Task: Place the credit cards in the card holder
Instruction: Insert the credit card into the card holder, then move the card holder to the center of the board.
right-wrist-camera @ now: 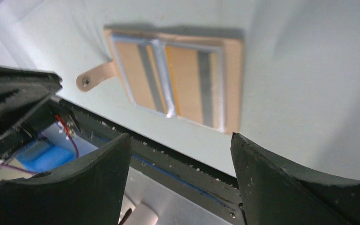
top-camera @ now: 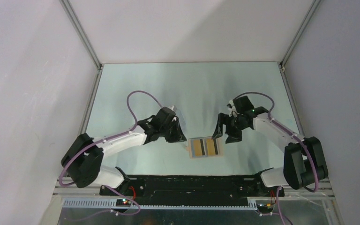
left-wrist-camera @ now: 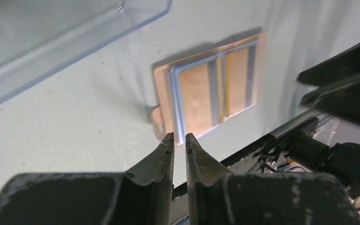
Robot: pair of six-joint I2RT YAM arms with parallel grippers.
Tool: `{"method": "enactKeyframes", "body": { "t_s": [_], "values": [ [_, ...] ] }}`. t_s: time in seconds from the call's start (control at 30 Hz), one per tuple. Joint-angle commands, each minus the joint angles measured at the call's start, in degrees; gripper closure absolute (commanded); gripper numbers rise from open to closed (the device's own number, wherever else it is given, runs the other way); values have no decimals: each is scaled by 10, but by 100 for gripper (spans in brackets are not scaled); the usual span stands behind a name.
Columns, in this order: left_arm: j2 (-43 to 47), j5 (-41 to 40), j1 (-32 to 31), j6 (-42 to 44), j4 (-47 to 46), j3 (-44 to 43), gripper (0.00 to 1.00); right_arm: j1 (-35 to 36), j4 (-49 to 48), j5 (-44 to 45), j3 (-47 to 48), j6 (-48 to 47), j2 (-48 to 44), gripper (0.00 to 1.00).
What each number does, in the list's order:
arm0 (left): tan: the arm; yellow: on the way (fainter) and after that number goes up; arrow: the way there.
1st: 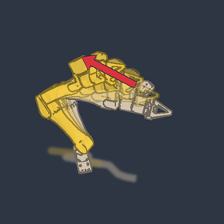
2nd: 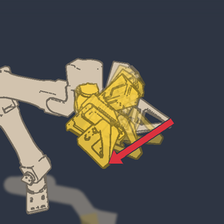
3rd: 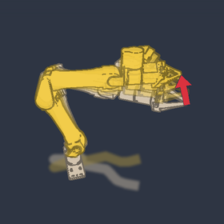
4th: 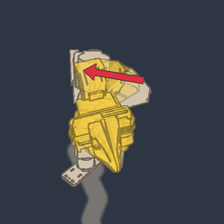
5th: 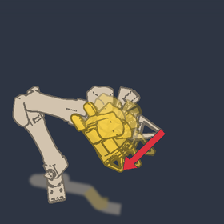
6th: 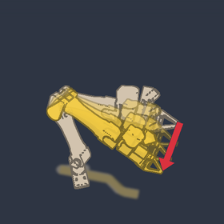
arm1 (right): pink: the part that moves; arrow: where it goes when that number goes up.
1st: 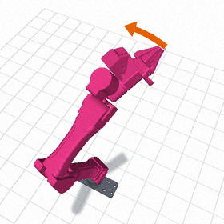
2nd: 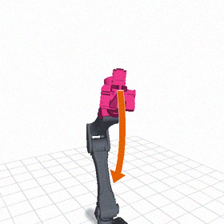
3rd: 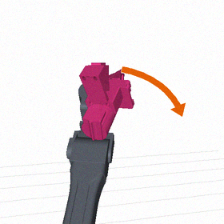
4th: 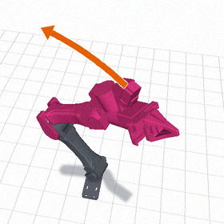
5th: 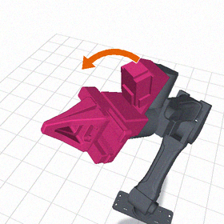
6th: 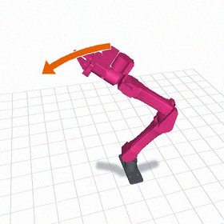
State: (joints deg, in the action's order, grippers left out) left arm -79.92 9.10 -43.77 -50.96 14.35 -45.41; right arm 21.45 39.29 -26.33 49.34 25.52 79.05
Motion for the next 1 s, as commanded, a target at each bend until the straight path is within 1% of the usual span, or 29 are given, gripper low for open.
{"method": "enactKeyframes", "body": {
  "t_s": [0.0,0.13,0.2,0.23,0.37,0.5,0.57,0.67,0.73,0.97],
  "values": [
    [25,-3,1,6,1,22,80,-52,16,24,-8,-33,4,18],
    [42,-10,2,3,0,37,80,-61,-15,6,-12,-48,61,20],
    [44,-9,2,2,1,39,80,-61,-36,-17,-14,-48,94,23],
    [43,-8,2,2,1,38,80,-61,-42,-24,-15,-47,113,27],
    [32,0,3,4,0,30,79,-61,-76,-52,-17,-41,153,30],
    [17,10,2,12,0,16,74,-60,-85,-62,-17,-40,162,31],
    [10,11,1,20,2,8,71,-60,-86,-66,-17,-40,162,31],
    [2,8,-3,29,10,-3,63,-60,-90,-89,-18,-37,160,32],
    [-11,6,-9,33,24,-14,61,-58,-94,-100,-17,-32,157,32],
    [-60,-7,-35,41,58,-58,57,-55,-93,-115,-17,-24,128,33]
  ]
}}
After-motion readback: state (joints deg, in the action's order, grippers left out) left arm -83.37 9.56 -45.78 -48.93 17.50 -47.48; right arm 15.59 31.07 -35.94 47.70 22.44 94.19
